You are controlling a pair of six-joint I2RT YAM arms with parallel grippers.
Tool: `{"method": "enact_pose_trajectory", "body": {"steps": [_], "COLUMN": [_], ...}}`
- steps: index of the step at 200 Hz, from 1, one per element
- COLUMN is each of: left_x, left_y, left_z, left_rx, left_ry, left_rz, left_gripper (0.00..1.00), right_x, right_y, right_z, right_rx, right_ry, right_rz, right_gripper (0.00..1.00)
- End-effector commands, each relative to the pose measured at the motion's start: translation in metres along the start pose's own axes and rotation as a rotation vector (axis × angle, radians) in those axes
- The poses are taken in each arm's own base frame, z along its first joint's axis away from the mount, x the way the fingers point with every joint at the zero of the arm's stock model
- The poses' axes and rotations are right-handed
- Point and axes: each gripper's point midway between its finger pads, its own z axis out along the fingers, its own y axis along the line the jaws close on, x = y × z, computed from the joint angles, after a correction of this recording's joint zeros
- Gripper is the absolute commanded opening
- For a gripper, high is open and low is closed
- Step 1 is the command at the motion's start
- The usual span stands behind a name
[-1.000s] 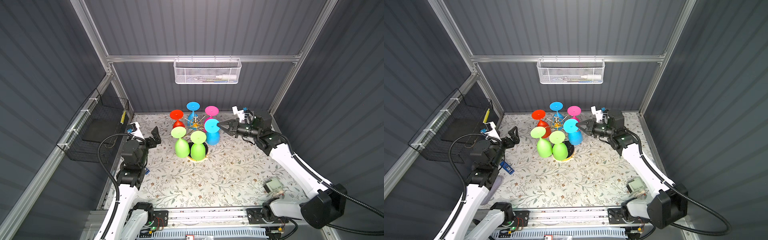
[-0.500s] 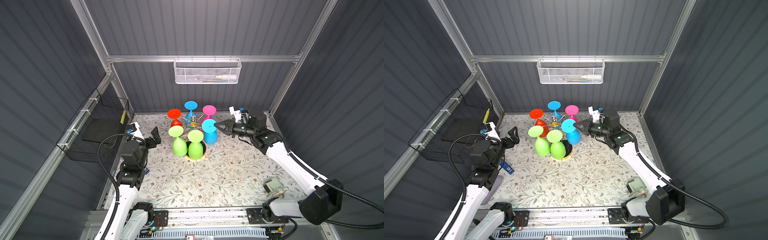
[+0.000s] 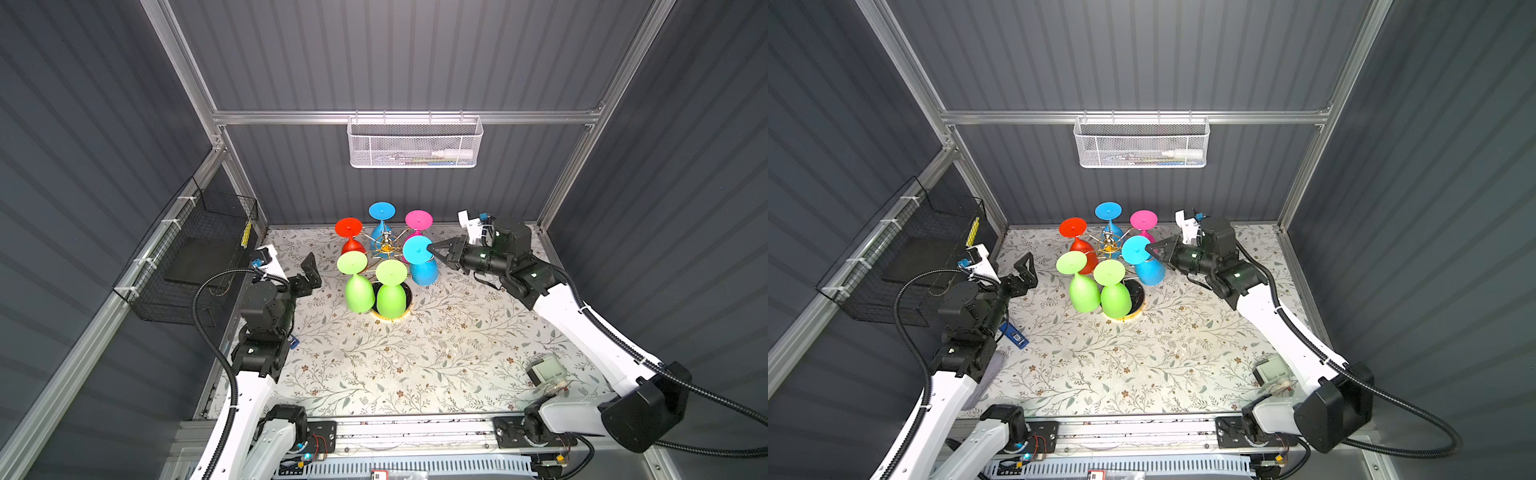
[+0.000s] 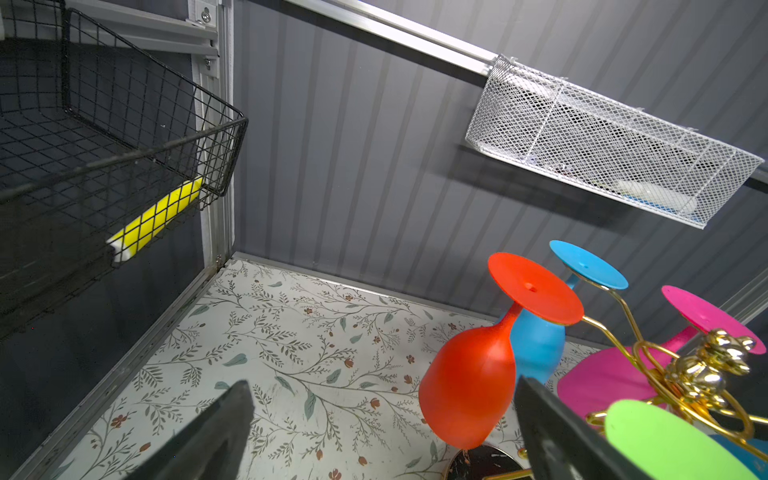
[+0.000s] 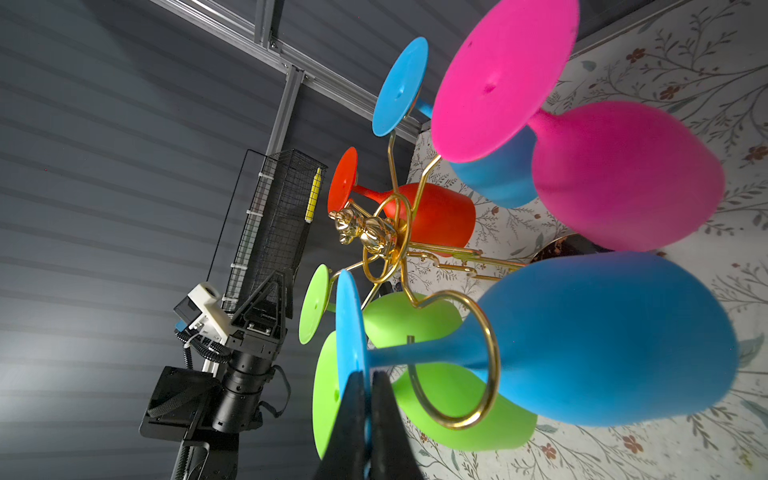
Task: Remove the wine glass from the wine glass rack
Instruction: 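Close the right gripper on the light blue glass's base on the rack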
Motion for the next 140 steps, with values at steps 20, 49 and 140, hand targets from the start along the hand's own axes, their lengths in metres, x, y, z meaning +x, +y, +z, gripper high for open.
{"method": "enact_pose_trajectory", "body": {"steps": [20, 49, 140], "left_x": [-0.005, -0.005, -0.008], "left_y": [0.000, 0.000, 0.000], "left_z": [-0.005, -0.005, -0.007], "left_rx": [-0.003, -0.002, -0.004], "left_ry": [-0.019, -0.020, -0.028], "left_rz": [-0.016, -0.016, -0.022], "left_gripper": [1.00, 1.00, 1.00], "right_x": [-0.009, -0.010, -0.013], "right_y": [0.017, 0.017, 0.013], "right_z": [-0.004, -0.002, 0.011], "right_rx": [-0.009, 0.000, 0.018], "right_ry": [-0.041, -0.054, -0.061], "right_rz": [-0.050, -0.056, -0.059], "right_gripper": [0.00, 0.00, 0.00]}}
